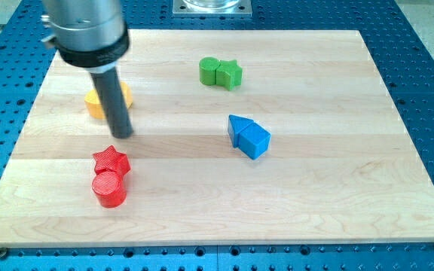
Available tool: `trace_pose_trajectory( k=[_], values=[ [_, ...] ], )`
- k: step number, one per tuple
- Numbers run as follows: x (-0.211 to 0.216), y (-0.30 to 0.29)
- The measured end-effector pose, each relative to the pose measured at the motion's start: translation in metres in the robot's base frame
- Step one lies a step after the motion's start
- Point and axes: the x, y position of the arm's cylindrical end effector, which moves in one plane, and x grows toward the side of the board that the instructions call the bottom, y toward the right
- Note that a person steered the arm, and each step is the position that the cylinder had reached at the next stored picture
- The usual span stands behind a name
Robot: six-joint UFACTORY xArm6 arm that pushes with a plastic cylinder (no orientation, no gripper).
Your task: Push the yellow blocks top left of the green circle
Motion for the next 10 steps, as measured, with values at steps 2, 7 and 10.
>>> trace_pose_trajectory(
  k=[2,7,10],
  values=[
    [0.0,-0.099],
    [-0.053,0.002],
    [-0.075,0.038]
  ],
)
